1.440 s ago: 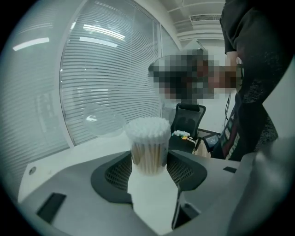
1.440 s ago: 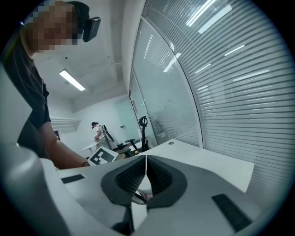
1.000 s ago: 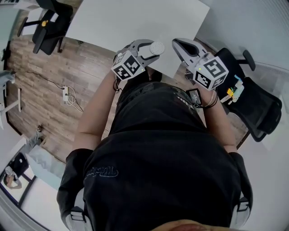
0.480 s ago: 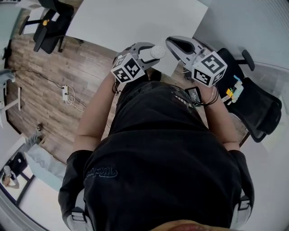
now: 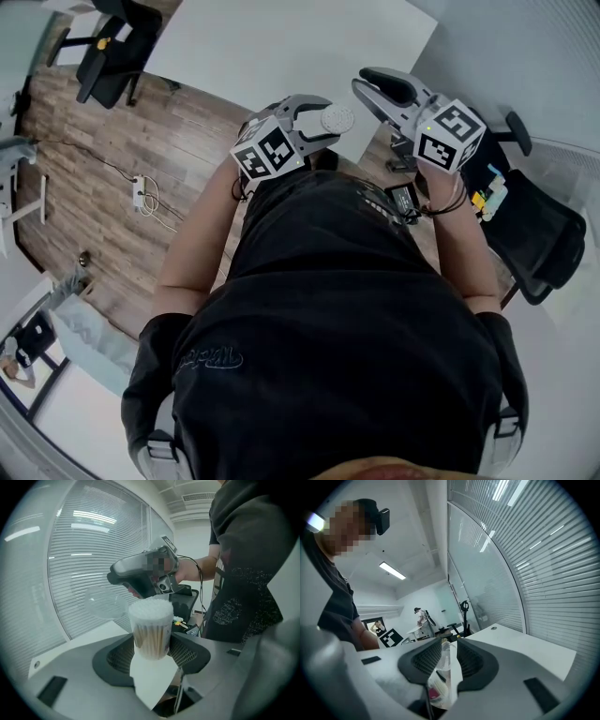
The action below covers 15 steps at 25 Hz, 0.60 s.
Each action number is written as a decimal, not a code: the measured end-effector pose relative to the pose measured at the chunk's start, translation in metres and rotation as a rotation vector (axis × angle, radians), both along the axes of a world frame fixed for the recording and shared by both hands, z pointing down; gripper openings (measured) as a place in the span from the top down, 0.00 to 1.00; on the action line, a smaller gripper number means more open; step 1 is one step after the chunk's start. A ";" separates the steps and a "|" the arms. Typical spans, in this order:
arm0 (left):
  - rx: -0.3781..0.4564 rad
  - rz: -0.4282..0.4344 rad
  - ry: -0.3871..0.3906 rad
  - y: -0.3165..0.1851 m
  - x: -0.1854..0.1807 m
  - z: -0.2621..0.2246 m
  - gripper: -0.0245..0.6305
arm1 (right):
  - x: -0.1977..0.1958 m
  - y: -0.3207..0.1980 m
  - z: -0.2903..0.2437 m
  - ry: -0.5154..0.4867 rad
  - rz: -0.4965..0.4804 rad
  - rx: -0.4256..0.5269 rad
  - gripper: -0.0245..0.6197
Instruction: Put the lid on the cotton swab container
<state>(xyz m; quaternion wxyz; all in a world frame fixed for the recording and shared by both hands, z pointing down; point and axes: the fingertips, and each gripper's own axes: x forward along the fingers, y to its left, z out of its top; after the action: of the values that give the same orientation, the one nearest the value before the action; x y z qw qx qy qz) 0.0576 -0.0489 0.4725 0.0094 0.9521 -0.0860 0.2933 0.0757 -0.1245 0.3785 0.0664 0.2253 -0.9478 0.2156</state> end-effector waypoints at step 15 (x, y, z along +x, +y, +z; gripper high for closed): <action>0.010 0.068 0.007 0.021 0.008 -0.017 0.59 | -0.013 0.008 -0.004 -0.051 -0.070 -0.075 0.68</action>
<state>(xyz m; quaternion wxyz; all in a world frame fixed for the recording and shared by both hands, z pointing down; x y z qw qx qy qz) 0.0652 -0.0281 0.4554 -0.0050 0.9555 -0.0551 0.2896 0.0628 -0.1162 0.3745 0.0579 0.1836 -0.9479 0.2540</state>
